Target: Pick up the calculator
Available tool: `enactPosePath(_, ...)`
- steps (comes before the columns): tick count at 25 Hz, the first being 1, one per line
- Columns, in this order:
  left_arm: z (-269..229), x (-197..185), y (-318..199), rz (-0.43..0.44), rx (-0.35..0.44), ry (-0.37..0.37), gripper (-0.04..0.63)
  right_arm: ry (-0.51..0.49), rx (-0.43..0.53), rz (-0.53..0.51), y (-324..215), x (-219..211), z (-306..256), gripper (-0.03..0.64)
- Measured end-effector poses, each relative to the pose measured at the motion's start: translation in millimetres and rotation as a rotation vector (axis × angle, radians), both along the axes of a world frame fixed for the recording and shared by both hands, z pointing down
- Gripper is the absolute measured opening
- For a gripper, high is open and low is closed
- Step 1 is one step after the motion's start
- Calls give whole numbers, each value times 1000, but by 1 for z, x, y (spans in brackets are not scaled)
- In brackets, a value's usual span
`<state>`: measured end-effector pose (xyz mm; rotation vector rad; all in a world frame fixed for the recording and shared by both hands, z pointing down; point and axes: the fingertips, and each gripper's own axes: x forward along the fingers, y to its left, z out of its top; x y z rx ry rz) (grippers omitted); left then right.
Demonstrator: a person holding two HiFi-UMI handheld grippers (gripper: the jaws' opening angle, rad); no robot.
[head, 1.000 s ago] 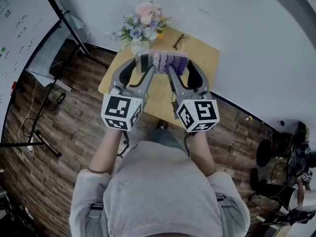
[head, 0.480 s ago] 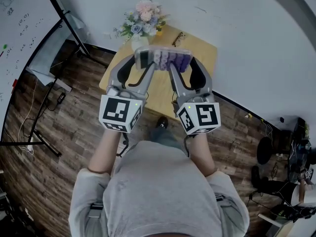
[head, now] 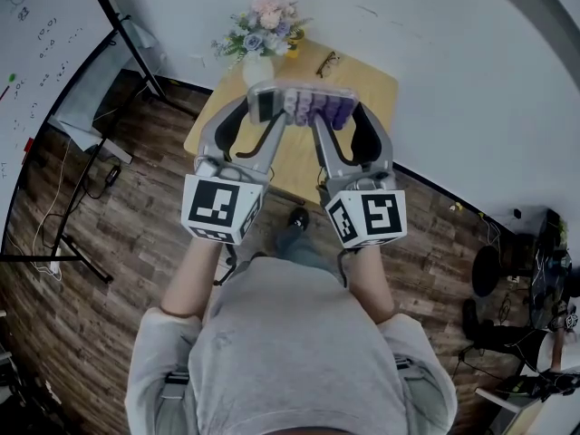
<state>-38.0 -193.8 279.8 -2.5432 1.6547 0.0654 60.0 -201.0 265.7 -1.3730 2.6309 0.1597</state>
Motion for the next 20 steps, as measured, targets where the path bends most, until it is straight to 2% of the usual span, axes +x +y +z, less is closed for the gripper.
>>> enactPosePath(20, -2, -15, 23, -14, -1, 6, 209, 13, 5, -6, 22, -15, -2, 239)
